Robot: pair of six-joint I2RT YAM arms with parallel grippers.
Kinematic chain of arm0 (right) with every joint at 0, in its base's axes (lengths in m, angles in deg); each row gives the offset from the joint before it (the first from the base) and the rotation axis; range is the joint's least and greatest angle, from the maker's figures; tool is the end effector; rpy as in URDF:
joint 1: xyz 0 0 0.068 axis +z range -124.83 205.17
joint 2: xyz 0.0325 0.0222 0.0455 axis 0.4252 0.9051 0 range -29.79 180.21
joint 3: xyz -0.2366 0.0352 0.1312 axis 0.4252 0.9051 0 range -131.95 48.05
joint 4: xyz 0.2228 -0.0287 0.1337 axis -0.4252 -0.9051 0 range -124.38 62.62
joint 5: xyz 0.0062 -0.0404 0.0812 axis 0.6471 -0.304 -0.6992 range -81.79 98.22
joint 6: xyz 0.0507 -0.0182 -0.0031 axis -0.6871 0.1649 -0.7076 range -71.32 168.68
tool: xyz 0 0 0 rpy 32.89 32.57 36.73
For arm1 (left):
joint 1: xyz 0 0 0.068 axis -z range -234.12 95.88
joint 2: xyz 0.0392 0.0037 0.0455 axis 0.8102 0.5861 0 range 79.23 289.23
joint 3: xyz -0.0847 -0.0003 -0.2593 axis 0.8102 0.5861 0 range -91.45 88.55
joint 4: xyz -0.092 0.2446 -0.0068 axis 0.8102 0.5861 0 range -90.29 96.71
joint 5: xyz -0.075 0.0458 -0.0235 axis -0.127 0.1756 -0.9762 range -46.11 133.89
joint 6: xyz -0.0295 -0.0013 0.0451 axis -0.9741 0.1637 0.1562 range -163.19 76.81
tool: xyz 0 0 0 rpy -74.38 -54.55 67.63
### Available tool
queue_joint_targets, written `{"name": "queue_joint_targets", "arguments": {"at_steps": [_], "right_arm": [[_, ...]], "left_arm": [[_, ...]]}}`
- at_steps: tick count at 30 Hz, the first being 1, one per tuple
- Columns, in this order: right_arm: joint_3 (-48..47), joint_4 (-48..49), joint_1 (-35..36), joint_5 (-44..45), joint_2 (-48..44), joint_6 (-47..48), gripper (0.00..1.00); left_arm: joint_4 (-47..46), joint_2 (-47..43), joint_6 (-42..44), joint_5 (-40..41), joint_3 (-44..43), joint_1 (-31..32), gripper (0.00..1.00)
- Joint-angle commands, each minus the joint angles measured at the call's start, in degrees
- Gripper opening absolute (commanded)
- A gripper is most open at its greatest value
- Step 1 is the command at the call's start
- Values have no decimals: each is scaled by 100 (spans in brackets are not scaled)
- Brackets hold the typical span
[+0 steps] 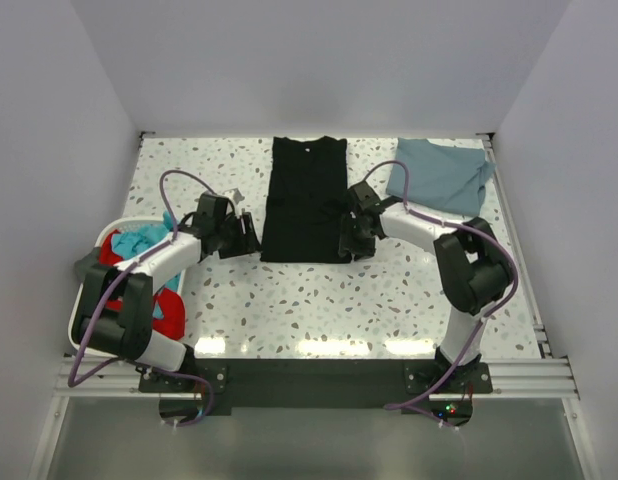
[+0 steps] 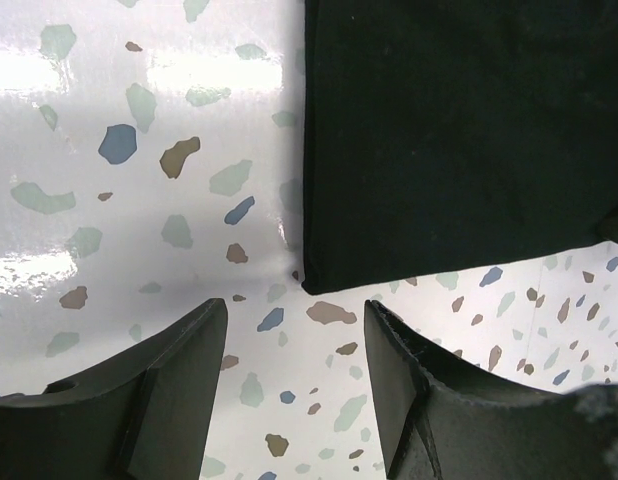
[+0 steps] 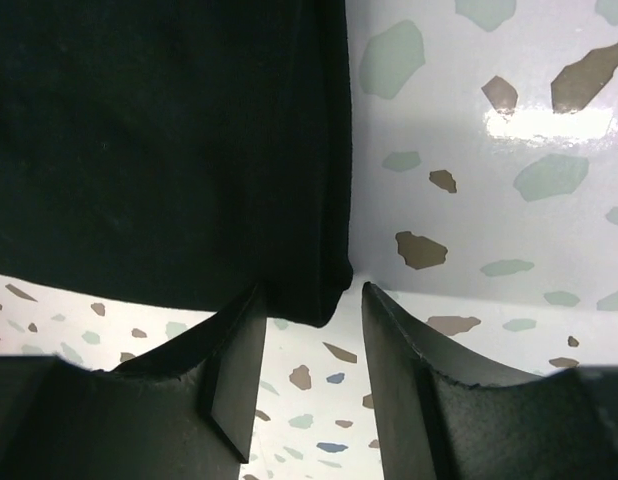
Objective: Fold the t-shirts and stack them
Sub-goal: Fold the tshirt
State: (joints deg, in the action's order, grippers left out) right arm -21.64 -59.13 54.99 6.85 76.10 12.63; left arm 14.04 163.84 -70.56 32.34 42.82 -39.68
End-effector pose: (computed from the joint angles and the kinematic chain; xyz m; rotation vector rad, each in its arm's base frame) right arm 0.3176 0.1830 0.1695 0.1462 2.8094 0.3262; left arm 0.2779 -0.0789 0.1821 -0.2027 2.5518 -0.5452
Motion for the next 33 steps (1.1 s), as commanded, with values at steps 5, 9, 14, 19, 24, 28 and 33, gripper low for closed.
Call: {"name": "queue_joint_targets", "arguments": {"at_steps": [5,9,14,19,24,28,33], "right_arm": [[122,265,-12,-74,204,-51,41],[131,292,-12,-83,301,-16,33],[140,283,-12,-83,328,-7,29],[210,283,-12,-74,275,-16,26],[280,292,-12,-74,222,-33,26],[272,283,-12,-66,196,-25,25],[272,266,-12,-57,178,-42,25]], "left_arm": [[-27,-104,39,118,-85,112,60],[70,-16,31,363,-199,235,58],[149,160,-66,636,-313,305,55],[114,423,-75,716,-436,419,51],[88,669,-84,848,-506,586,49],[61,784,-84,891,-524,692,49],[9,889,-75,927,-533,710,48]]}}
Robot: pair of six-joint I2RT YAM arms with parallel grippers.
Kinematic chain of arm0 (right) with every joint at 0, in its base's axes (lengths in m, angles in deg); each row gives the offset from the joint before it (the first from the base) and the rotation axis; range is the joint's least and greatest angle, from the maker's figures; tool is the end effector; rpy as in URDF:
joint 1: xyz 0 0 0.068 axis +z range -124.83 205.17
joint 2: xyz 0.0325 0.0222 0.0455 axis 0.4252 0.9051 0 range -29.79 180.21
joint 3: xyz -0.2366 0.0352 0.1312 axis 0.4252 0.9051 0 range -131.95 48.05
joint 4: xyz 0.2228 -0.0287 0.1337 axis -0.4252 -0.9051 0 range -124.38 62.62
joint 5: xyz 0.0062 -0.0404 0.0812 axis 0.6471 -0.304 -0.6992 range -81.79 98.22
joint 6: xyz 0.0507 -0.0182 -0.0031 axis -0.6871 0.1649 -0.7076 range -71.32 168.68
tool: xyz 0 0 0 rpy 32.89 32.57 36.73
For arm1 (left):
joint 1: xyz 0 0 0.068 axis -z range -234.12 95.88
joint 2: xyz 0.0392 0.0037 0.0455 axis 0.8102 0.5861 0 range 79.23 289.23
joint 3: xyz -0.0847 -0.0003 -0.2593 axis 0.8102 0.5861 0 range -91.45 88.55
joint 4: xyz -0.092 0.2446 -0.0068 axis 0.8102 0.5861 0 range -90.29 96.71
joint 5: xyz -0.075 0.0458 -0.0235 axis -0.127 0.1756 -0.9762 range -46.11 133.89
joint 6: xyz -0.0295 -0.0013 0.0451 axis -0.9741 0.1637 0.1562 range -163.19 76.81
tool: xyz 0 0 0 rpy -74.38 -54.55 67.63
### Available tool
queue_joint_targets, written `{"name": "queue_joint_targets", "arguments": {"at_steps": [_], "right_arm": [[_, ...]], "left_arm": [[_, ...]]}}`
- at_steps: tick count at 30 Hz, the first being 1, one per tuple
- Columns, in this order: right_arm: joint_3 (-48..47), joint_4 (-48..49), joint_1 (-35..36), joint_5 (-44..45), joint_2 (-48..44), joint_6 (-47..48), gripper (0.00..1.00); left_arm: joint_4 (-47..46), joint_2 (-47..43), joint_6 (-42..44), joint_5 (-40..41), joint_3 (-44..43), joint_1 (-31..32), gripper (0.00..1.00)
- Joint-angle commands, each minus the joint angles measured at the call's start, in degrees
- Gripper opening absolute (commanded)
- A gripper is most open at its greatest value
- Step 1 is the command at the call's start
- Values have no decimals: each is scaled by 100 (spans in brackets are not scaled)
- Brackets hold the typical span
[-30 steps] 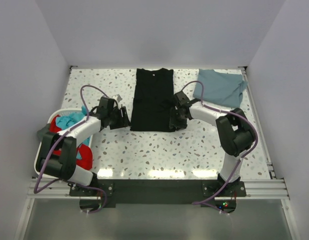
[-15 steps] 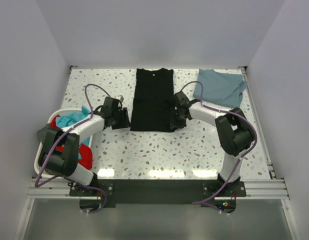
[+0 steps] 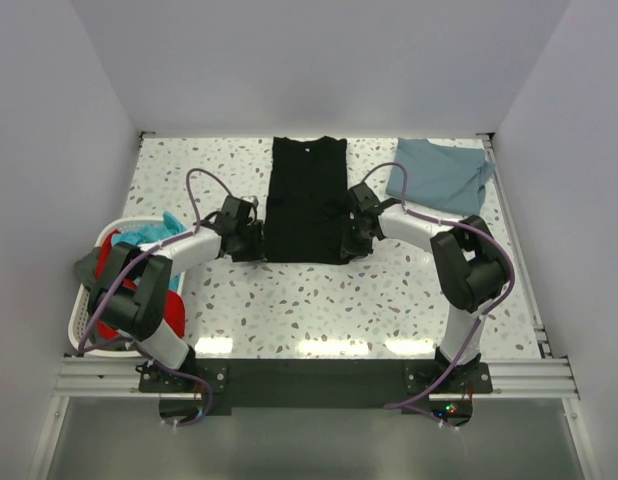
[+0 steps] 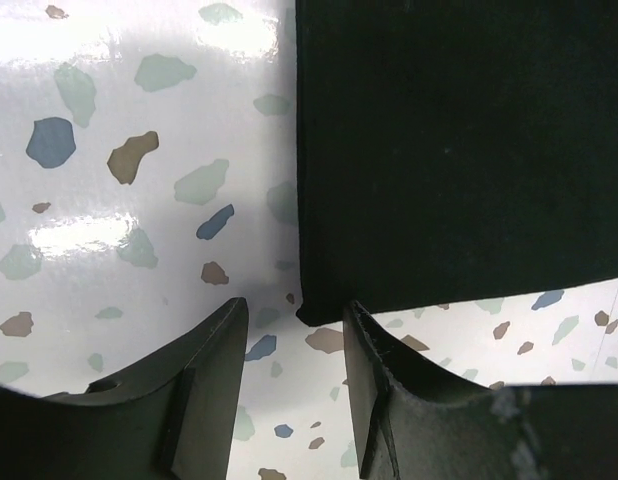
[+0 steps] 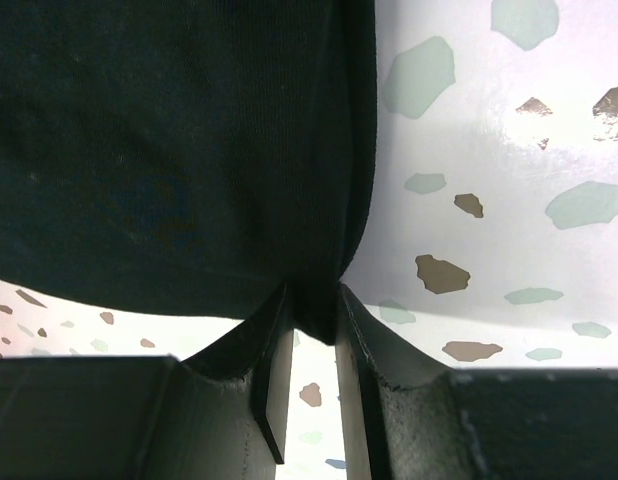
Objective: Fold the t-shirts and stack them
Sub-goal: Fold the tshirt
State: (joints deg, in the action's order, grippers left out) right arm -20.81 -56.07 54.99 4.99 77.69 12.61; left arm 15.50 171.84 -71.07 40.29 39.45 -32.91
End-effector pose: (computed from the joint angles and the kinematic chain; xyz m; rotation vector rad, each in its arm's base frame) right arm 0.3203 0.1860 0.1582 0.1375 2.8124 0.3739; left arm 0.2854 -0.1131 0.1579 -0.1317 2.6513 -0.3785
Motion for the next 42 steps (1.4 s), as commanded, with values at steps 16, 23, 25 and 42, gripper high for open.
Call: {"name": "queue_joint_targets", "arguments": {"at_steps": [16,23,25,42], "right_arm": [[189,-32,-12,111,1,-40,23],[180,-23,-12,120,10,-49,22],[180,-23,-12,120,10,-49,21],[-567,-919,-20,418,-719,206,0]], "left_arm": [[-59,494,-60,122,-311,208,36],[-50,582,-77,34,-161,296,29],[-15,617,-60,60,-152,296,24],[687,-138,-25,-256,-1136,296,0]]}}
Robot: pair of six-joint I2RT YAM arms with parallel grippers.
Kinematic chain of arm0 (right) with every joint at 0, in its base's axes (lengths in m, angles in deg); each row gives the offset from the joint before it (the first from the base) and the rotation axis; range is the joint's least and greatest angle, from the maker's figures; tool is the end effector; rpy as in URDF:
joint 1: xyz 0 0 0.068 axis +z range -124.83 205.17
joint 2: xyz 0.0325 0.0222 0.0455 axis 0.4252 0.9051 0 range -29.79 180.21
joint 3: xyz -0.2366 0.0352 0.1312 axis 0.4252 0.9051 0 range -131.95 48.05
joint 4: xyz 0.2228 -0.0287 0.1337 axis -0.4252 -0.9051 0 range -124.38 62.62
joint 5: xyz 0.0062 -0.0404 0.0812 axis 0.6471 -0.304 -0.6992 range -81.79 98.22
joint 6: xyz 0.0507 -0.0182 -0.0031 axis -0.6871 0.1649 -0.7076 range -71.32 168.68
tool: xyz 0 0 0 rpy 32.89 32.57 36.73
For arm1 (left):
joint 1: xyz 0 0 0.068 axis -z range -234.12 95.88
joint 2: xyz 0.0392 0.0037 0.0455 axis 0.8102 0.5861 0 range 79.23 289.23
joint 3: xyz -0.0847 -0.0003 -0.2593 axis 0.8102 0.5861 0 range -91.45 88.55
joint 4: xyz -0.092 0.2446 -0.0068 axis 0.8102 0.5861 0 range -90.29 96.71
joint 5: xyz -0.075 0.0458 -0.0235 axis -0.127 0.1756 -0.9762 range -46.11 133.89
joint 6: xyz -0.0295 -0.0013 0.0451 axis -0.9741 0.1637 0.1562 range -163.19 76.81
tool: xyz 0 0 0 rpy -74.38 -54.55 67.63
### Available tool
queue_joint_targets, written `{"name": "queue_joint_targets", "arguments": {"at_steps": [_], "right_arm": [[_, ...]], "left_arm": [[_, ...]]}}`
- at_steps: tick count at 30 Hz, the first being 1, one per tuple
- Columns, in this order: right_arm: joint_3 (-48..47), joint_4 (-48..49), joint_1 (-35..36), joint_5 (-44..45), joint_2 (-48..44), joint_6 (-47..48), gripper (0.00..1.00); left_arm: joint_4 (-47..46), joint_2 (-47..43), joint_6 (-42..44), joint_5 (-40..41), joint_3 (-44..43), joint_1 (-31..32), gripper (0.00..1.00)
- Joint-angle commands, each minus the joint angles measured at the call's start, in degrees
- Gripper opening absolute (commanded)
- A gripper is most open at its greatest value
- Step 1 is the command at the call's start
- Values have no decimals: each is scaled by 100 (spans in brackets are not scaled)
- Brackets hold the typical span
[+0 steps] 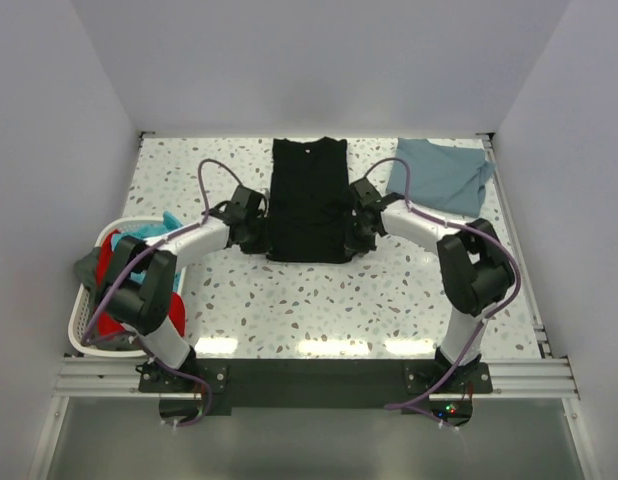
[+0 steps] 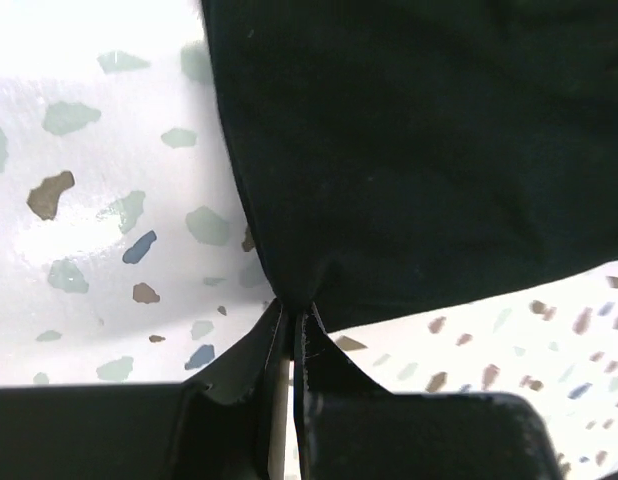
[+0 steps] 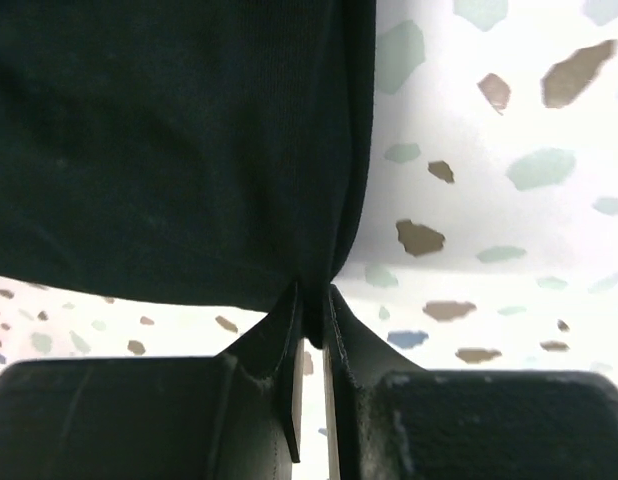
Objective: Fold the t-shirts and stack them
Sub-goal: Fold the tshirt
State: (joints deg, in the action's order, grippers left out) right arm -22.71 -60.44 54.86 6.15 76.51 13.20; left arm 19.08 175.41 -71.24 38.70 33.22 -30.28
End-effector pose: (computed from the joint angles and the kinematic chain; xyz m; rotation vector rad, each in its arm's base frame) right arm 0.3193 0.1836 0.1712 0.1331 2.8243 0.3308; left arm 0.2981 -0.1352 0.1661 -0.0664 2.6814 -0.4212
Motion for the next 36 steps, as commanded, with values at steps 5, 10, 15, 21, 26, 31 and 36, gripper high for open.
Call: {"name": "queue_joint_targets", "arguments": {"at_steps": [5,10,15,21,26,31,36], "right_arm": [[-675,-956,1,505,-1198,191,0],[-860,-1343,1,733,-1779,235,0],[-738,-1580,10,576,-2192,270,0],[-342,-1932,203,338,-2447,261,0],[-210,-2415,668,321,-2798,60,0],[-35,-2784,1038,216,-3150,-353,0],[-16,-3031,1592,215,-3370,-775,0]], "left_arm": [[734,-1030,-16,-61,-926,33,0],[1112,-1610,-121,-17,-1172,33,0],[1497,-1954,-113,-253,-1164,33,0],[2174,-2200,133,-702,-980,33,0],[2658,-2578,239,-1167,-769,33,0],[3045,-3060,160,-1704,-392,51,0],[3362,-3351,81,-2081,-417,51,0]]}}
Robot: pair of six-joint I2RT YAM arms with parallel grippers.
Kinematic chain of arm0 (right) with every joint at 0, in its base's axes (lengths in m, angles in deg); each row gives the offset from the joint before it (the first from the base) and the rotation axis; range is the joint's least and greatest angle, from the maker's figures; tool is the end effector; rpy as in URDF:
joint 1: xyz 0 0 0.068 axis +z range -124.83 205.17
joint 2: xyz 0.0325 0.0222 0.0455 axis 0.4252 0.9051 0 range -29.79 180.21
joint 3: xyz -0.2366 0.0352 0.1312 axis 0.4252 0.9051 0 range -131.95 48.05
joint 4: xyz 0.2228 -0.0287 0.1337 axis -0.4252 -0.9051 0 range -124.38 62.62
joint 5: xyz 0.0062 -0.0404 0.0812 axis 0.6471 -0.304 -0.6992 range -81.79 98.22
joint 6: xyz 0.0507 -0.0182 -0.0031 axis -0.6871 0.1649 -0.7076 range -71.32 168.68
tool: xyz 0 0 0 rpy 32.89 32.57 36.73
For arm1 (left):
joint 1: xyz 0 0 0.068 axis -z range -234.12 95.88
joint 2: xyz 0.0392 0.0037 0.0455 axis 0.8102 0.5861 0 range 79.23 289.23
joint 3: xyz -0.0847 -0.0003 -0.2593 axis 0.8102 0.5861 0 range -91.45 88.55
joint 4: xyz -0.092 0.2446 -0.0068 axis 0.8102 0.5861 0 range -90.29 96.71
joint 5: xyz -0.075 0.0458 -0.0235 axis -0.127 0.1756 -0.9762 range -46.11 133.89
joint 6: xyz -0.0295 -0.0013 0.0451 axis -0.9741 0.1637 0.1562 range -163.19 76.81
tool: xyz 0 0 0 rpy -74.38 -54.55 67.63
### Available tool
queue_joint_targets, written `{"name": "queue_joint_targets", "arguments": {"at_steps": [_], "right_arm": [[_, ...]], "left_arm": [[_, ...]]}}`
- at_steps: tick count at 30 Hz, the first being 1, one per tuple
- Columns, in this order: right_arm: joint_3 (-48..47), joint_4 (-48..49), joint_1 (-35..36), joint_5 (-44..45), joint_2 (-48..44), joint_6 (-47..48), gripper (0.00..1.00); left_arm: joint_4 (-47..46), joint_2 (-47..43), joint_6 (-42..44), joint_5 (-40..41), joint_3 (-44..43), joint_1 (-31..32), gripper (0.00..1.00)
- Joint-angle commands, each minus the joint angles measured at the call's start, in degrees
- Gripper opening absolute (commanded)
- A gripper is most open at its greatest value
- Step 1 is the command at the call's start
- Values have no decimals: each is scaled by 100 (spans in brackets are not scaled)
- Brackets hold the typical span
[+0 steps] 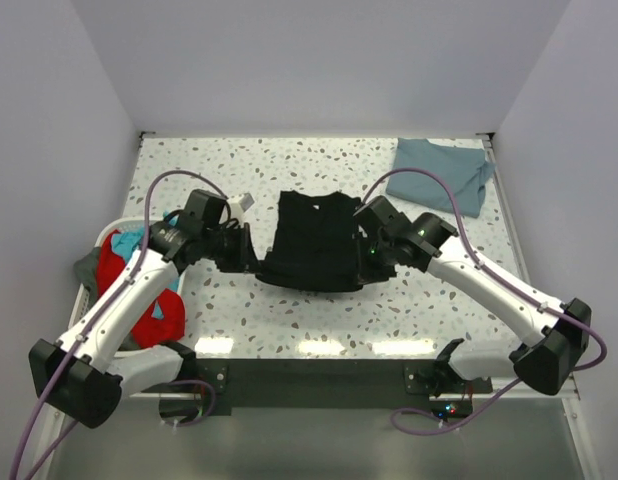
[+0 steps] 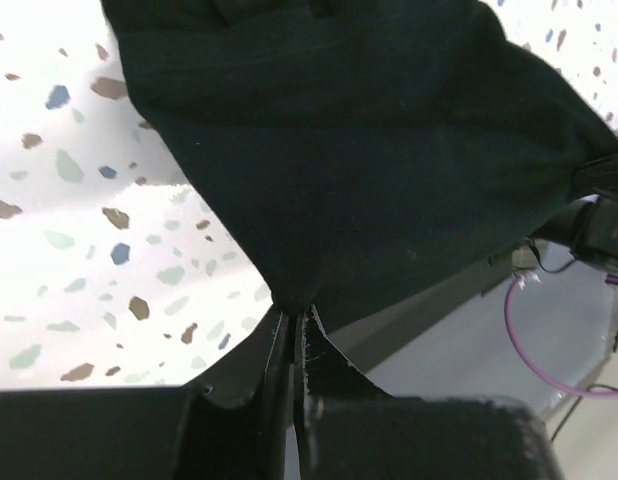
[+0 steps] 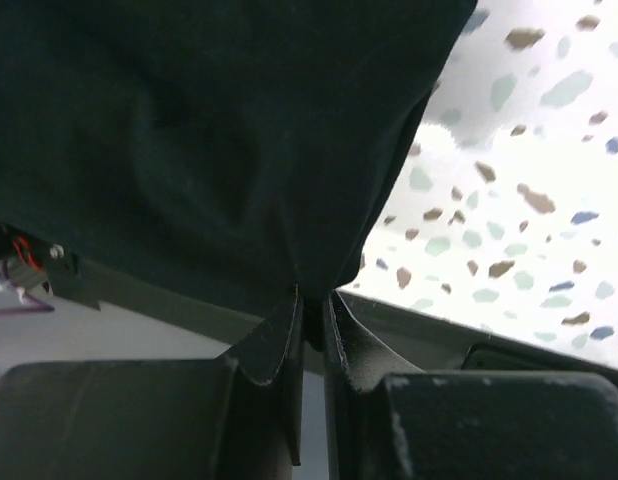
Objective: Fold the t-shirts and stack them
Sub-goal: Fold the tshirt
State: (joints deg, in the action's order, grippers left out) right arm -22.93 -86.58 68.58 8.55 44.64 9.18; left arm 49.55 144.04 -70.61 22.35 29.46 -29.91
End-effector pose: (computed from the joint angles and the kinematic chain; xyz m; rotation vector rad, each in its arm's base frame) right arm 0.1800 0.1700 0.3156 -0.0919 2.7455 0.4366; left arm 0.1935 -0.1013 0.2993 0.0817 2.6491 -0.8100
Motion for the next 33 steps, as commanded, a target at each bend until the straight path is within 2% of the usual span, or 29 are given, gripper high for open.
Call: {"name": "queue_joint_targets", "arguments": {"at_steps": [1,6,10,17,22,33], "right_arm": [[-3,-478,254,-25,-201,-478,0],[-188,-479,264,352,-228,-628,0],[-390,-391,202,765,105,-593,0],[-311,593,-780,485,544,-348,0],[-898,664,-1177,274,1125,82,0],[-2305,119,-1564,160,2004,637,0]], "left_arm": [[315,-224,0,-491,-85,14,0],[-80,83,17,-614,-103,14,0],[-457,592,79,-658,-155,5,0],[-1283,1594,132,-773,-173,-117,0],[-1434,2332,140,-834,-724,-223,0],[-1240,3212,96,-1027,-1938,-408,0]]}}
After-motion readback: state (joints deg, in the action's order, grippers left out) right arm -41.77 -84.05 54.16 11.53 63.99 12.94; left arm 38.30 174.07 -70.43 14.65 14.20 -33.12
